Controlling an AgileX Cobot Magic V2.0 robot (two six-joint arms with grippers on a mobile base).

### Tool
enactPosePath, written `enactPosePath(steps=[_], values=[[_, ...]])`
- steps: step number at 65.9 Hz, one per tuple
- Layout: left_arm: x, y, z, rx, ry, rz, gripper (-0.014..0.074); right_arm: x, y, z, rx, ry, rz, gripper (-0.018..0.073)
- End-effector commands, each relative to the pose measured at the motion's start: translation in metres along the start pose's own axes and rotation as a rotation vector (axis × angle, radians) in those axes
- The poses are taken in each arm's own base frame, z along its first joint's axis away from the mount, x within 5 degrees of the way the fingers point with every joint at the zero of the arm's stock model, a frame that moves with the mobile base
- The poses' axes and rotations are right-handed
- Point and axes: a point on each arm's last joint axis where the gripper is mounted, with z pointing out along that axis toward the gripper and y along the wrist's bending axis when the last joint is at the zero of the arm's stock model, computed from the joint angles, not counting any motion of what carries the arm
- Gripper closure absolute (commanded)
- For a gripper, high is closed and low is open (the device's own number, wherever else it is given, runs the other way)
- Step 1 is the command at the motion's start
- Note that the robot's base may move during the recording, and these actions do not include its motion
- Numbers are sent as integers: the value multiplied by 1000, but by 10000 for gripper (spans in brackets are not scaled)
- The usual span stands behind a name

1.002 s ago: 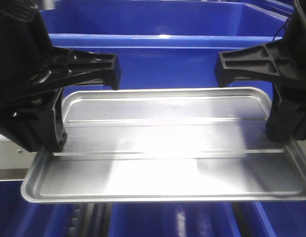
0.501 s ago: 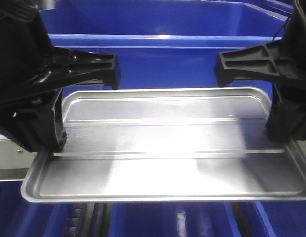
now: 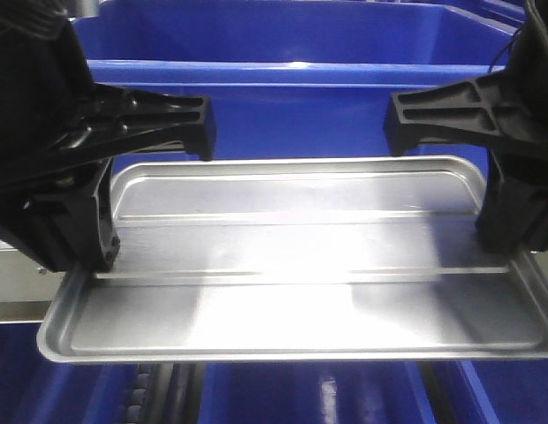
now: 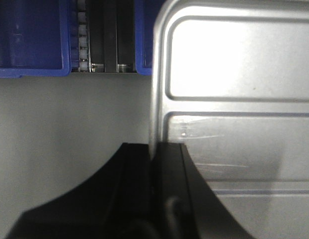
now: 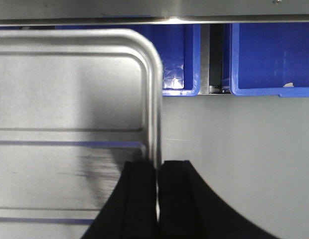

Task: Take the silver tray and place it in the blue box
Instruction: 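Raise the tray with both grippers over the blue crate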

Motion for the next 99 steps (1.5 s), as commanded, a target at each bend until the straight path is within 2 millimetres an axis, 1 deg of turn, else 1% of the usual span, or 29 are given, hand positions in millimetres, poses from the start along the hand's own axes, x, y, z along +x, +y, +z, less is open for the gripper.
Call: enactPosePath(steps=[1, 47, 53, 59, 70, 73, 77, 83, 87, 89, 96, 99], values=[[-7, -6, -15, 73, -54, 9, 700, -10, 5, -13, -70, -78, -14, 501], [-8, -6, -15, 75, -67, 19, 700, -10, 4, -13, -59, -80, -18, 501], [-10, -7, -17, 75, -72, 17, 700, -13, 6, -17, -70, -88, -11, 501], [-13, -10, -31, 92, -88, 13, 700, -19, 8, -33, -77, -117, -12, 501], [-25, -17, -69, 171, -161, 14, 700, -37, 9, -70, -78, -224, -36, 501], [-31, -20, -81, 202, -194, 34, 700, -43, 10, -79, -79, -243, -56, 501], [-39, -23, -92, 226, -228, 63, 700, -51, 12, -92, -91, -267, -76, 501], [-54, -23, -104, 237, -292, 67, 700, -64, 14, -106, -122, -316, -89, 501], [-66, -24, -112, 241, -330, 92, 700, -73, 13, -112, -137, -344, -79, 501], [-76, -23, -117, 241, -354, 102, 700, -79, 12, -115, -137, -359, -71, 501], [-100, -23, -124, 256, -390, 128, 700, -95, 14, -120, -160, -398, -73, 501], [-109, -25, -124, 274, -397, 145, 700, -103, 16, -122, -176, -415, -73, 501]])
